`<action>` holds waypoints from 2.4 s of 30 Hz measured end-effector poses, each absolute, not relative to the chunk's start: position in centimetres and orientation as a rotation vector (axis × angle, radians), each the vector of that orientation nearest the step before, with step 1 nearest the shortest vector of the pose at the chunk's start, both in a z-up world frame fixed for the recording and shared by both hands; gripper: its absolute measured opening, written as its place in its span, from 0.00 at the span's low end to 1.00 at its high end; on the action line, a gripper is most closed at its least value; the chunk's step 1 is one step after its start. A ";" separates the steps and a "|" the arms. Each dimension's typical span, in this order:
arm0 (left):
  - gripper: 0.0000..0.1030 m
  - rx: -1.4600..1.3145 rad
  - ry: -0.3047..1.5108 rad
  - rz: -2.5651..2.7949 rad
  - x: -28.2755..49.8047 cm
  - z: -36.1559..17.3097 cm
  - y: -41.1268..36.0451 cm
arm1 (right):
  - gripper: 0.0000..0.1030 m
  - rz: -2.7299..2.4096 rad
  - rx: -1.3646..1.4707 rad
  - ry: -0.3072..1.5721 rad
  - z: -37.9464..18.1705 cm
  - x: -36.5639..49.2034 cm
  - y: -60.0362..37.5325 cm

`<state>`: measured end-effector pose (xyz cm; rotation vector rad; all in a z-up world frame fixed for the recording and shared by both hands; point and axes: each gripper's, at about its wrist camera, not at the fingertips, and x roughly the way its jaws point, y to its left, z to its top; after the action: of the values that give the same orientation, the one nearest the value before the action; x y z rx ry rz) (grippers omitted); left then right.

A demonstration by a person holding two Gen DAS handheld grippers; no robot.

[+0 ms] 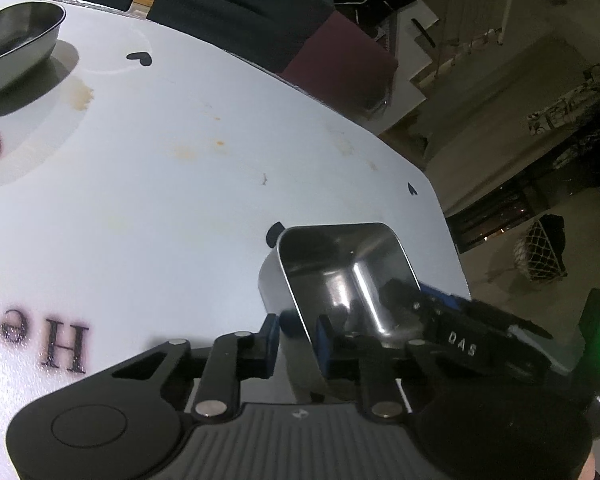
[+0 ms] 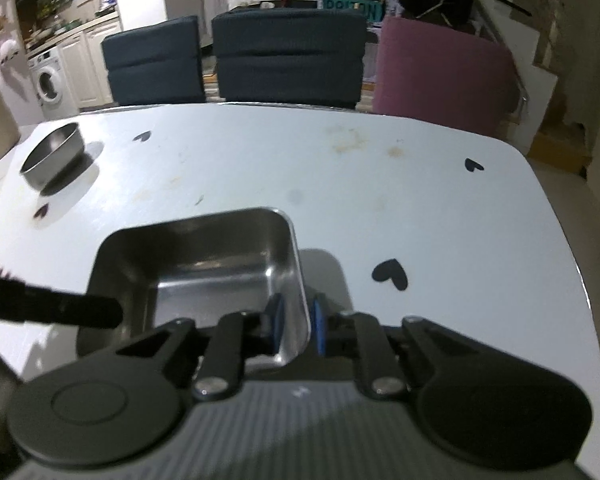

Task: Organize plates and bowls
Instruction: 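Lift the smaller steel tray with both grippers and carry it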

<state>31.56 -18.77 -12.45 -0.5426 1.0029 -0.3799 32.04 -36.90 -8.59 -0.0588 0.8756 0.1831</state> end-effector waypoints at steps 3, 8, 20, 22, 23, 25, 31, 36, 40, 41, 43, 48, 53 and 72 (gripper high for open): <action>0.20 -0.529 1.002 -0.381 31.6 -12.3 -19.0 | 0.31 0.165 -0.023 0.845 -8.6 32.5 -36.8; 0.17 -0.505 0.974 -0.373 31.7 -11.8 -18.7 | 0.14 0.146 -0.059 0.862 -8.7 32.7 -36.1; 0.09 -0.445 0.873 -0.385 29.4 -7.5 -16.7 | 0.04 0.141 0.044 0.765 -4.4 29.7 -35.9; 0.09 -0.434 0.862 -0.390 28.7 -6.6 -16.2 | 0.04 0.151 0.059 0.749 -3.4 28.7 -35.4; 0.09 -0.426 0.859 -0.391 28.3 -6.2 -16.1 | 0.03 0.152 0.058 0.743 -3.0 28.2 -35.2; 0.09 -0.411 0.852 -0.399 27.5 -5.3 -15.6 | 0.04 0.149 0.043 0.733 -2.3 27.1 -34.4; 0.09 -0.360 0.837 -0.435 24.5 -3.2 -14.3 | 0.04 0.158 0.077 0.720 -0.9 24.0 -33.9; 0.09 -0.321 0.844 -0.466 21.8 -2.2 -13.1 | 0.05 0.158 0.103 0.714 0.3 20.6 -32.7; 0.09 -0.302 0.866 -0.485 20.0 -2.6 -12.5 | 0.06 0.154 0.109 0.738 0.0 17.7 -31.8; 0.09 -0.296 0.872 -0.490 19.6 -2.9 -12.5 | 0.06 0.153 0.107 0.746 -0.2 17.2 -31.6; 0.09 -0.284 0.880 -0.499 19.0 -3.5 -12.5 | 0.06 0.146 0.106 0.760 -0.6 16.2 -31.3; 0.09 -0.281 0.928 -0.501 18.8 -5.2 -12.6 | 0.06 0.123 0.074 0.795 -1.3 15.5 -30.8; 0.09 -0.280 0.969 -0.488 19.0 -6.4 -12.5 | 0.06 0.118 0.053 0.856 -2.8 15.6 -30.1; 0.08 -0.188 1.001 -0.479 19.3 -7.8 -13.1 | 0.06 0.108 -0.039 0.927 -4.3 17.1 -28.0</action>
<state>19.34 -13.13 -7.75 -0.1878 1.0006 -0.4789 17.05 -27.97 -4.25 -0.0394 0.9274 0.1079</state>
